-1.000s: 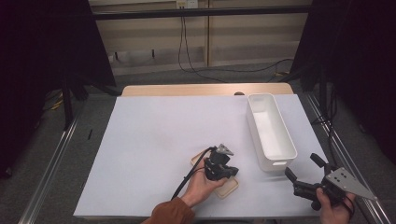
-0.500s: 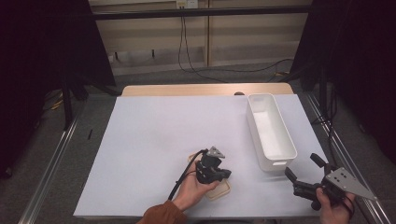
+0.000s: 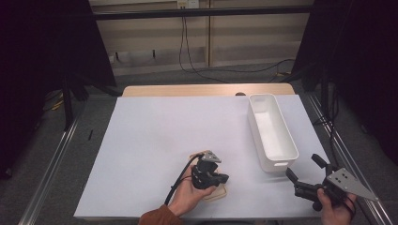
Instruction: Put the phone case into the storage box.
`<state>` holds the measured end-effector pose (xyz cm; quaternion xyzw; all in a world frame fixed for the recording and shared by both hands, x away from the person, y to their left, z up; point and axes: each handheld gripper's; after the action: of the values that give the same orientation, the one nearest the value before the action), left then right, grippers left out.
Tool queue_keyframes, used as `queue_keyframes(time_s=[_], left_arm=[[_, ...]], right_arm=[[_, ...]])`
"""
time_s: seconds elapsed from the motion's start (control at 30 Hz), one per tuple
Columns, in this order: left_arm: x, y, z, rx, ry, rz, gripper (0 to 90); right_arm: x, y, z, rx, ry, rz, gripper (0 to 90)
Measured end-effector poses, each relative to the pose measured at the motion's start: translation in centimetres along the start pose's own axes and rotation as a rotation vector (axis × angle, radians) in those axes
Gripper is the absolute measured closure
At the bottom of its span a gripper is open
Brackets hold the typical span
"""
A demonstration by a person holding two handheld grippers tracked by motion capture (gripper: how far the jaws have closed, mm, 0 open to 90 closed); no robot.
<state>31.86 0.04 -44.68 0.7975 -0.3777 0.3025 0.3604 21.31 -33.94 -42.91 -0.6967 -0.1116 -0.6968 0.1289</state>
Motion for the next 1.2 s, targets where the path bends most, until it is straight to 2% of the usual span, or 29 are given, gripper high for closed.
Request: queue_keyframes(time_s=[0.13,0.23,0.27,0.37,0.47,0.6,0.73,1.2], left_arm=[[-0.2,-0.1,0.3,-0.016,0.007,-0.028,90.0],[-0.3,0.1,0.4,-0.021,-0.002,-0.015,90.0],[-0.3,0.1,0.4,-0.018,0.000,-0.021,90.0],[-0.6,0.1,-0.1,-0.018,-0.010,-0.015,90.0],[-0.9,-0.1,-0.6,-0.022,-0.001,-0.026,90.0],[-1.1,-0.1,-1.2,-0.015,-0.018,-0.024,90.0],[-1.5,-0.4,-1.8,-0.009,-0.011,-0.035,90.0],[-2.3,-0.9,-3.5,0.015,-0.016,-0.036,90.0]], right_arm=[[0.0,0.0,0.1,0.001,0.000,0.000,0.4],[0.0,0.0,0.1,0.001,0.000,0.000,0.4],[0.0,0.0,0.0,0.002,0.001,0.001,0.4],[0.0,0.1,0.0,-0.001,0.003,0.003,0.4],[0.0,0.0,0.0,0.000,0.003,0.002,0.4],[0.0,0.0,0.1,0.000,0.002,0.001,0.4],[0.0,0.0,0.1,0.003,0.001,0.001,0.4],[0.0,0.0,0.0,-0.003,0.001,-0.002,0.4]])
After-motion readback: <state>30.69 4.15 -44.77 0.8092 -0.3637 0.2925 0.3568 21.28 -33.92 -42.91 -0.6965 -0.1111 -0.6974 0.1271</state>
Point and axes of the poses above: each handheld gripper's, and its own axes: z roughly forward along the jaws, x roughly out of its top, y roughly to its right, and after that the axes turned 10 degrees about y, right-handed
